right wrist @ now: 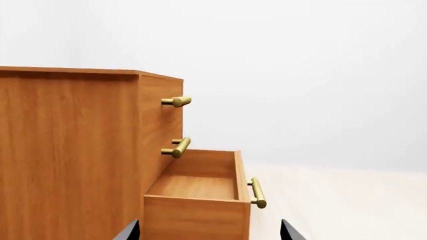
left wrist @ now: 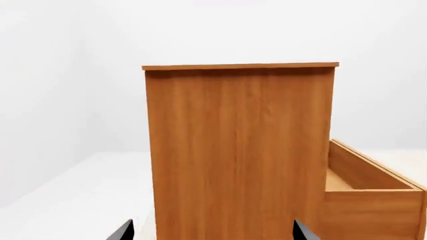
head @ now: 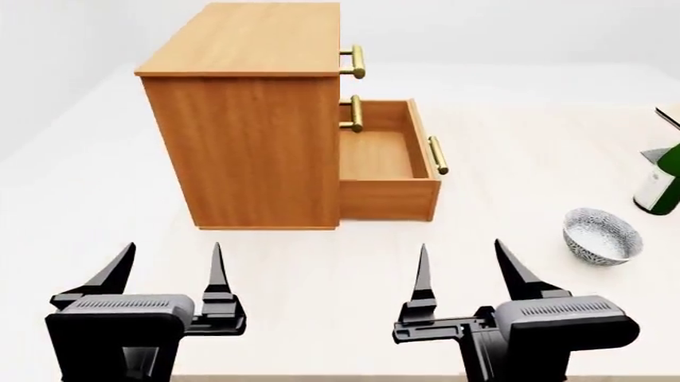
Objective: Put the bowl on top of the cabinet.
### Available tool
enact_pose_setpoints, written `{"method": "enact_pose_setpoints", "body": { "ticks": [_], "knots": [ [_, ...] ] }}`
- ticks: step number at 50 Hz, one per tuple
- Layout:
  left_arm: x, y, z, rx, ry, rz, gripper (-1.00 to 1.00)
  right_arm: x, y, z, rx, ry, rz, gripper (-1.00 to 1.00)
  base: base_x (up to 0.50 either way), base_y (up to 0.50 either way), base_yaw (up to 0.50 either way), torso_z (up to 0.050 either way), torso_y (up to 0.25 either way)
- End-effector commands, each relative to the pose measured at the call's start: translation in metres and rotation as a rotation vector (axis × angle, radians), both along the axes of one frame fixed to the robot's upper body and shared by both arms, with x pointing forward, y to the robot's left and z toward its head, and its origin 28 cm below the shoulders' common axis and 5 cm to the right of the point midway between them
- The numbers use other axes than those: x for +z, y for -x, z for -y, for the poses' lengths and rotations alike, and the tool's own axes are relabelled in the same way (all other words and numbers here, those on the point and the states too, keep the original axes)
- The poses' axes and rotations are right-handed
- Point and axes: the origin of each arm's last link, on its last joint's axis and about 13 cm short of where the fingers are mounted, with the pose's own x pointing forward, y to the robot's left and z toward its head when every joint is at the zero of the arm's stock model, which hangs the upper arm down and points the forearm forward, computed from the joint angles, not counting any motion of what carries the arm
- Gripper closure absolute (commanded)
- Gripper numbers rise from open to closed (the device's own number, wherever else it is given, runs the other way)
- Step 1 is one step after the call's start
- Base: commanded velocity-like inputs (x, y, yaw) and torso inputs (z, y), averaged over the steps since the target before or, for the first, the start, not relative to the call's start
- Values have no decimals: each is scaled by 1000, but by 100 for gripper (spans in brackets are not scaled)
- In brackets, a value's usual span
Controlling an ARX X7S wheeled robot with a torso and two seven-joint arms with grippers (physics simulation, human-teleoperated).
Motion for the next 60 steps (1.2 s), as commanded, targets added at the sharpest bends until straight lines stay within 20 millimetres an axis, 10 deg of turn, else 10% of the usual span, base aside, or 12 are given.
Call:
{"method": "enact_pose_setpoints", "body": {
  "ticks": [1,32,60],
  "knots": [
    [0,-1,0,0,2,1,-100,3,1,1,10,-8,38,-100,500,0,0,0,0],
    [2,1,1,-6,2,3,-100,2,1,1,1,-7,18,-100,494,0,0,0,0],
    [33,22,-5,-29,45,164,-100,1,0,0,-1,-12,8,-100,9,0,0,0,0]
  ]
}}
